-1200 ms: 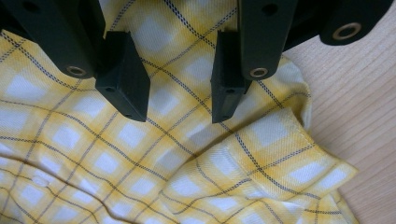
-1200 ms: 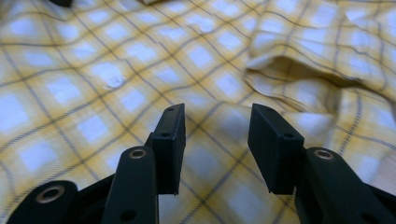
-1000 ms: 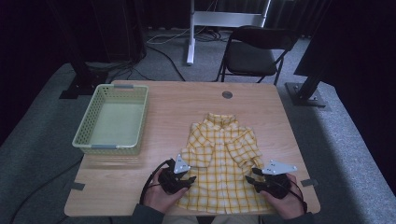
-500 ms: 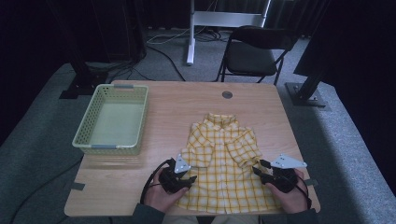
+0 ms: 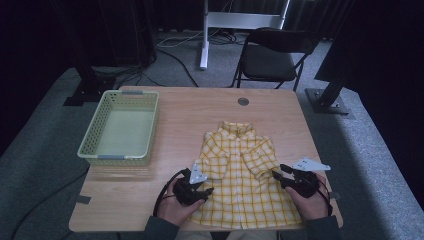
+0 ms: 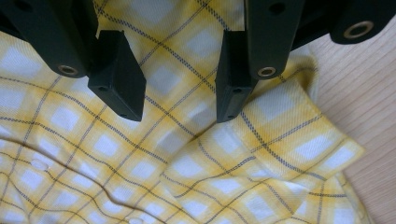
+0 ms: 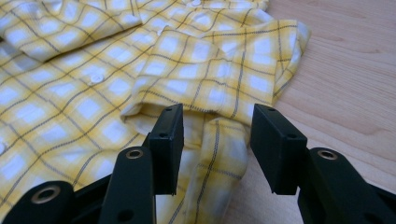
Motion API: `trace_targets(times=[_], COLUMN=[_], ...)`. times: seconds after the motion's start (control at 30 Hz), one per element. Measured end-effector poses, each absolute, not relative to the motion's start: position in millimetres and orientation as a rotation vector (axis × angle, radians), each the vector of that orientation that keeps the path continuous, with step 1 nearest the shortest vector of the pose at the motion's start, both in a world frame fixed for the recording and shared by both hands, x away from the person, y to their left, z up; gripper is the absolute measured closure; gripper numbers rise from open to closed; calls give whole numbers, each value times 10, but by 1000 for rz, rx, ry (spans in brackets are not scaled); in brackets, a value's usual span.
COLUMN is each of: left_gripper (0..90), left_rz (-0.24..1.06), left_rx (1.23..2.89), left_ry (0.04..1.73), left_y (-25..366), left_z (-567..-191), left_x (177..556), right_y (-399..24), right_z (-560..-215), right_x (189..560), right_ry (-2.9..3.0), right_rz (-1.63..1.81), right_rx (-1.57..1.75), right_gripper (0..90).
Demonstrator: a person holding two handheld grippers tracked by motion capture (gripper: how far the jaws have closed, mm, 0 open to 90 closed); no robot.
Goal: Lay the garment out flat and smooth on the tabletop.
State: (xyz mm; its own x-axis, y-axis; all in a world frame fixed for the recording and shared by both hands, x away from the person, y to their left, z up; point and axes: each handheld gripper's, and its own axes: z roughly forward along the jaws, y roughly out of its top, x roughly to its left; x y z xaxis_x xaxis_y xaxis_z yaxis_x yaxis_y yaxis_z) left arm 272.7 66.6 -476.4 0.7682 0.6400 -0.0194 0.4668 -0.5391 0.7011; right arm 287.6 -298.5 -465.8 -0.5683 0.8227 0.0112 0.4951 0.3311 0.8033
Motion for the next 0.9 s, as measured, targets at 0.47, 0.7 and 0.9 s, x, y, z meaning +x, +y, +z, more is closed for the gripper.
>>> trace_targets(times=[0.47,0.7,0.9], left_gripper=[513,511,508], left_rz=[285,269,286], left_rx=[2218,2201,2193], left_ry=[816,821,812], left_y=[672,690,688], left_z=[-4795,-4805,-4820], left_x=[2765,2775,2766], right_y=[-2945,-2918,-2894], right_z=[-4663,-4642,-4636], right_x=[3107,3242,3336], right_ry=[2175,2176,2178], right_rz=[1125,1097,1084], right_rx=[1227,1251,1255], right_gripper=[535,526,510])
